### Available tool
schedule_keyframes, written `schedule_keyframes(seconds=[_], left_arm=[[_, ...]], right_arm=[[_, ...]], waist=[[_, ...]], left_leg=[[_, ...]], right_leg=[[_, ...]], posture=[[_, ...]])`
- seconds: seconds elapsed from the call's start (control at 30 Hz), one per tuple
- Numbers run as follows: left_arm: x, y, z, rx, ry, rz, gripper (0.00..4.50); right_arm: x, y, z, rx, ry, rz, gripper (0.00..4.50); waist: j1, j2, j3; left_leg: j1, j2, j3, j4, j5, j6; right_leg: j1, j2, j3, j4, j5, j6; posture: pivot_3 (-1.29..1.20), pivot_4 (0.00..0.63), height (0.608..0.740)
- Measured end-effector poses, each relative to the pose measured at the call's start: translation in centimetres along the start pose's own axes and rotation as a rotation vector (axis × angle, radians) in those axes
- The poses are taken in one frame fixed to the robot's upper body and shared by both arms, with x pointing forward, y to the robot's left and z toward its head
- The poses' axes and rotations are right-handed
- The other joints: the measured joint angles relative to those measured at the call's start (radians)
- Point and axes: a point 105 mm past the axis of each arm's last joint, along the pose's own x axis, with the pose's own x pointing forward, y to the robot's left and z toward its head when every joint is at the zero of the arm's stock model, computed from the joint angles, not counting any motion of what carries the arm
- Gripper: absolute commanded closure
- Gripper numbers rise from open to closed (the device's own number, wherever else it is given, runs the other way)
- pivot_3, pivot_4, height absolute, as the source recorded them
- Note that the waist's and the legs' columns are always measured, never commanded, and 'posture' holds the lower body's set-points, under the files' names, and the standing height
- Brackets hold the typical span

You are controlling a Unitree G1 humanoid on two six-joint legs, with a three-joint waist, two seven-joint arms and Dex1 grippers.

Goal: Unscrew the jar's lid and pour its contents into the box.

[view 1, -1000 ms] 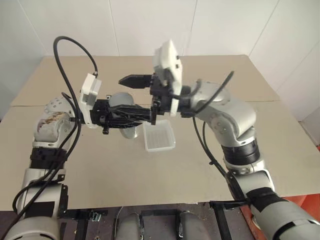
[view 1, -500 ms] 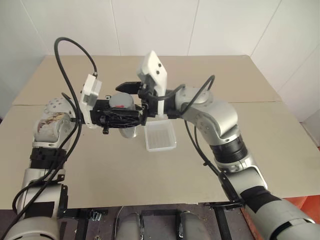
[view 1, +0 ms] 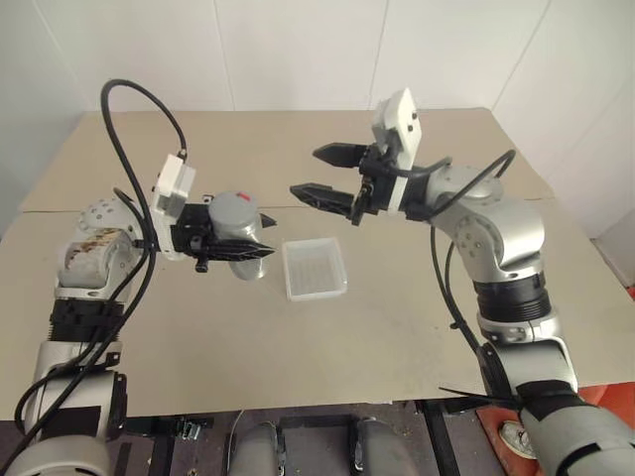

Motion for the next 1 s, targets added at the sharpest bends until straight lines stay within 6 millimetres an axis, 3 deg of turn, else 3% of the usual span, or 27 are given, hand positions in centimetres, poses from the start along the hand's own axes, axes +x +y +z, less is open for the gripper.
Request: schedule_keyframes(seconds=[0.33, 0.57, 1.0], left_arm=[[0.7, 0.3, -0.2, 0.001, -0.02, -0.012, 2.56], [1.2, 0.3, -0.3, -0.002, -0.022, -0.03, 2.56], [1.0, 0.6, 0.0, 0.002, -0.016, -0.027, 2.56]], right_arm=[[1.4, 4.1, 2.2, -0.034, -0.071, 0.154, 0.03], [4.6, 6.1, 3.4, -0.028, -0.077, 0.193, 0.03], [6.1, 6.4, 2.5, 0.013, -0.038, 0.205, 0.03]], waist=[[0.007, 0.0, 0.0], [0.005, 0.0, 0.0], [0.007, 0.0, 0.0]], left_leg=[[0.0, 0.0, 0.0, 0.001, 0.0, 0.0], [0.0, 0.0, 0.0, 0.0, 0.0, 0.0], [0.0, 0.0, 0.0, 0.0, 0.0, 0.0]], right_leg=[[0.0, 0.0, 0.0, 0.0, 0.0, 0.0], [0.001, 0.0, -0.001, 0.001, 0.0, 0.0], [0.001, 0.0, -0.001, 0.001, 0.0, 0.0]], posture=[[0.0, 0.15, 0.74], [0.0, 0.15, 0.74], [0.0, 0.15, 0.74]])
